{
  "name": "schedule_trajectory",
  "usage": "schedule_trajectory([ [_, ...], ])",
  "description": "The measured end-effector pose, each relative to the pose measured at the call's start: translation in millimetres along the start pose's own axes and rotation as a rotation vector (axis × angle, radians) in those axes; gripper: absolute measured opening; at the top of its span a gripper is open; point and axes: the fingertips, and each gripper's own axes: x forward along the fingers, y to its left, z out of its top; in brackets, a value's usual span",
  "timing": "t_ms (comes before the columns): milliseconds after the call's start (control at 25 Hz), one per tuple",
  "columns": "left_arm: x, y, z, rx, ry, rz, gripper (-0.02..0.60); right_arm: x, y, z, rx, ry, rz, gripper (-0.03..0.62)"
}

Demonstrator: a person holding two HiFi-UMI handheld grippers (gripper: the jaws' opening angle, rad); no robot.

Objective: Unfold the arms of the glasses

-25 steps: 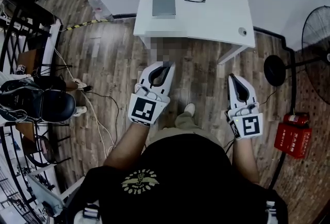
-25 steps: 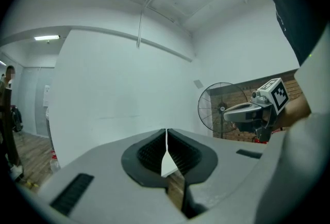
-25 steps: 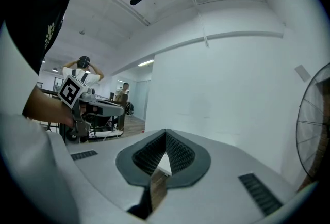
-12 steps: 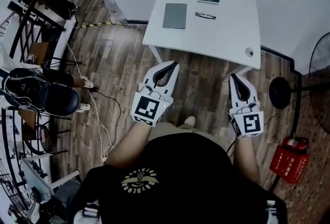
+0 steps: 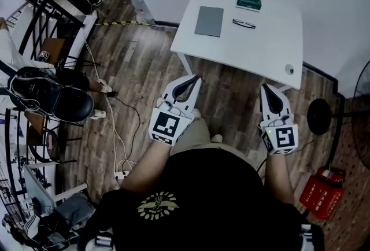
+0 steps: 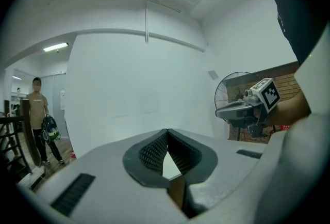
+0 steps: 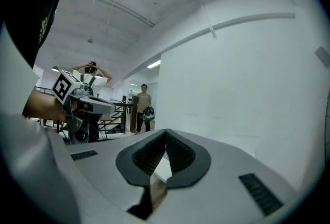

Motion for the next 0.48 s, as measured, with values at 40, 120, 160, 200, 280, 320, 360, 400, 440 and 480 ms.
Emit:
schedule_trajectory([
  [40,1,1,0,0.0,0.0,-0.001,0.007,3,1,1,-0.002,0.0,0.003,0.0],
  [120,4,4,0,0.006,0.001,-0.005,0.007,8,0,2,0.003,-0.001,0.007,0.0],
  [160,8,7,0,0.01,0.0,-0.007,0.008,12,-2,2,0.014,-0.001,0.009,0.0],
  [200,11,10,0,0.014,-0.001,-0.009,0.008,17,-4,3,0.026,-0.002,0.008,0.001],
  [280,18,17,0,0.02,-0.005,-0.018,0.008,27,-7,5,0.041,-0.013,0.001,0.0],
  [320,21,21,-1,0.022,-0.009,-0.023,0.008,31,-9,7,0.04,-0.017,-0.004,0.0],
  [360,25,25,-1,0.022,-0.011,-0.026,0.008,34,-10,7,0.037,-0.018,-0.01,0.0],
  [400,30,29,-1,0.021,-0.012,-0.028,0.008,38,-11,8,0.035,-0.016,-0.014,0.0],
  [440,35,33,-2,0.018,-0.012,-0.027,0.007,41,-12,7,0.035,-0.013,-0.018,0.0],
  [480,40,37,-1,0.015,-0.012,-0.025,0.008,44,-14,7,0.035,-0.009,-0.022,0.0],
])
